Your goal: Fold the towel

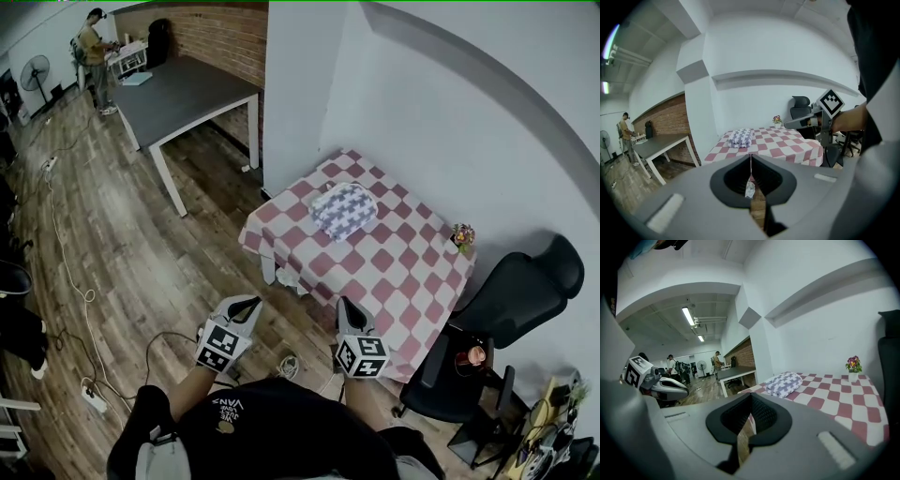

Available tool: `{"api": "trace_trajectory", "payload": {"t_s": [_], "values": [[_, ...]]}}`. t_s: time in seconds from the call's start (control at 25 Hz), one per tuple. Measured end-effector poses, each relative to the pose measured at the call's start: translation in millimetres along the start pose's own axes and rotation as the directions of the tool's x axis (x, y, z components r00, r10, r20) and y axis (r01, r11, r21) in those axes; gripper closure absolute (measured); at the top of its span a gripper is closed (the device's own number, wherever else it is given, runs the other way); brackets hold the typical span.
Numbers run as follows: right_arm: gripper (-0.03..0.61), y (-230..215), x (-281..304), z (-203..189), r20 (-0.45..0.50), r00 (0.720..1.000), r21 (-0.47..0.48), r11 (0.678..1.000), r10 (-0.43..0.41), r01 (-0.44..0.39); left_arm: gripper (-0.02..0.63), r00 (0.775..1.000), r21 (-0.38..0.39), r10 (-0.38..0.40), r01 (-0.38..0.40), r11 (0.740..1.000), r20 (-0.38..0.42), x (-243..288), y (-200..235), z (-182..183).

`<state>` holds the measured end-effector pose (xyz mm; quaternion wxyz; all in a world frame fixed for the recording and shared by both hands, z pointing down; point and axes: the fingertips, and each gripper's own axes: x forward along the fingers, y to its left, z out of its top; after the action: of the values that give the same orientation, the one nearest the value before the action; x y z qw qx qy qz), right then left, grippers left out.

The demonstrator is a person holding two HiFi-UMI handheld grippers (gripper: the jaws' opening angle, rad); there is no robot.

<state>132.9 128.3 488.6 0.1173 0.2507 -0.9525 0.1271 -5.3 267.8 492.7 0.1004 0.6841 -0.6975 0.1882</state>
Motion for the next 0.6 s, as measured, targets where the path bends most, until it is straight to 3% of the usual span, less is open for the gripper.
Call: {"api": "trace_trajectory", "payload": {"t_s": [0.28, 0.6], "values": [[0.574, 27, -27, -13, -0.011, 1.000, -0.025, 1.000, -0.004, 0.003, 0.607, 0.999, -0.038, 0.040, -0.039, 0.998, 0.012, -38, -10, -20], [0.574, 36, -53, -19, -0.002, 0.999, -0.031, 0.999, -0.032, 0.032, 0.607, 0.999, -0.043, 0.027, -0.026, 0.999, 0.033, -55, -28, -24]]}}
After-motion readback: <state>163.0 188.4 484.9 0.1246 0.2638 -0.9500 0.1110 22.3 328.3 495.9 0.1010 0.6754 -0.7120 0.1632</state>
